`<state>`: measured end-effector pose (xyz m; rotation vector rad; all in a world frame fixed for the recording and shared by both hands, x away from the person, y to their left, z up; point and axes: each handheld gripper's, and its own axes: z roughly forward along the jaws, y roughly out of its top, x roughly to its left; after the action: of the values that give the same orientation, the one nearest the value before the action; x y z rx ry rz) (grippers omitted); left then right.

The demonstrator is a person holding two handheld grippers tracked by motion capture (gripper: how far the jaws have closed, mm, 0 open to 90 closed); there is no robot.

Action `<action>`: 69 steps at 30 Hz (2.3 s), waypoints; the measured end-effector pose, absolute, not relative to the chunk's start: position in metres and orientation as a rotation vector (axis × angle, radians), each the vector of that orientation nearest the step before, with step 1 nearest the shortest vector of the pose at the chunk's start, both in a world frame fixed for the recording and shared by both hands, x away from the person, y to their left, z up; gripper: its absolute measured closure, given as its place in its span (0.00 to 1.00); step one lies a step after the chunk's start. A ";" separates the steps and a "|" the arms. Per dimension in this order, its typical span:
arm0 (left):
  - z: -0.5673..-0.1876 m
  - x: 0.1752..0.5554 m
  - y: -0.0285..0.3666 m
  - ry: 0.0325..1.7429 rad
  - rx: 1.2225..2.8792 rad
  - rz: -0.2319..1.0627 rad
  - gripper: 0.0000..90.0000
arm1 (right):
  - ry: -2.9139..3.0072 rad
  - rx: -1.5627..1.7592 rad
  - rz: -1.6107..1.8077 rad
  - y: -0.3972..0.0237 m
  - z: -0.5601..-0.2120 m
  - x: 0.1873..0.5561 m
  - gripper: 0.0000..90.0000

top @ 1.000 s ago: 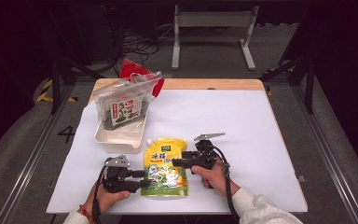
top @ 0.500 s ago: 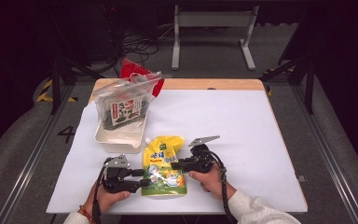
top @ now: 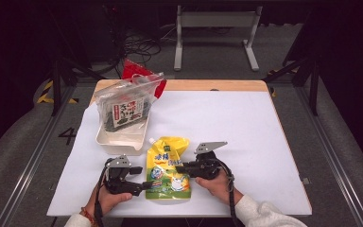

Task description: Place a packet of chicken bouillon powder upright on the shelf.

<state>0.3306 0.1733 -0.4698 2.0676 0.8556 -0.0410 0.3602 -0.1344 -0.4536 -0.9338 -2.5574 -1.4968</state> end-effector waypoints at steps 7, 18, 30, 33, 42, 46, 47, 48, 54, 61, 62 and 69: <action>-0.469 0.342 0.160 0.811 2.047 -0.101 0.16 | -2.607 -0.825 -1.596 -0.140 -0.449 0.352 0.91; -0.449 0.347 0.142 0.698 1.975 -0.073 0.31 | -2.632 -0.625 -1.728 -0.147 -0.439 0.341 0.92; -0.424 0.340 0.146 0.523 1.906 0.021 0.91 | -2.719 -0.544 -1.758 -0.148 -0.425 0.333 0.82; -0.414 0.329 0.141 0.446 1.919 0.104 0.94 | -2.720 -0.531 -1.770 -0.150 -0.420 0.330 0.77; -0.408 0.326 0.147 0.413 1.906 0.145 0.95 | -2.756 -0.567 -1.738 -0.154 -0.416 0.325 0.55; -0.404 0.326 0.151 0.412 1.902 0.166 0.95 | -2.746 -0.589 -1.738 -0.164 -0.411 0.325 0.44; -0.402 0.326 0.153 0.402 1.904 0.181 0.95 | -2.742 -0.598 -1.738 -0.167 -0.410 0.325 0.42; -0.401 0.326 0.154 0.403 1.905 0.193 0.96 | -2.742 -0.610 -1.734 -0.172 -0.408 0.325 0.40; -0.390 0.325 0.164 0.394 1.902 0.259 0.96 | -2.803 -0.687 -1.679 -0.196 -0.406 0.318 0.32; -0.379 0.327 0.175 0.393 1.884 0.305 0.96 | -2.899 -0.806 -1.533 -0.230 -0.418 0.311 0.26; -0.377 0.327 0.176 0.391 1.884 0.313 0.96 | -2.920 -0.825 -1.502 -0.235 -0.421 0.310 0.24; -0.367 0.329 0.183 0.365 1.880 0.335 0.96 | -2.973 -0.952 -1.341 -0.260 -0.439 0.308 0.19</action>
<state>0.3287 0.1834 -0.3671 1.8805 0.3646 0.3351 0.3077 -0.2603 -0.4394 -0.9524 -2.9728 -1.3410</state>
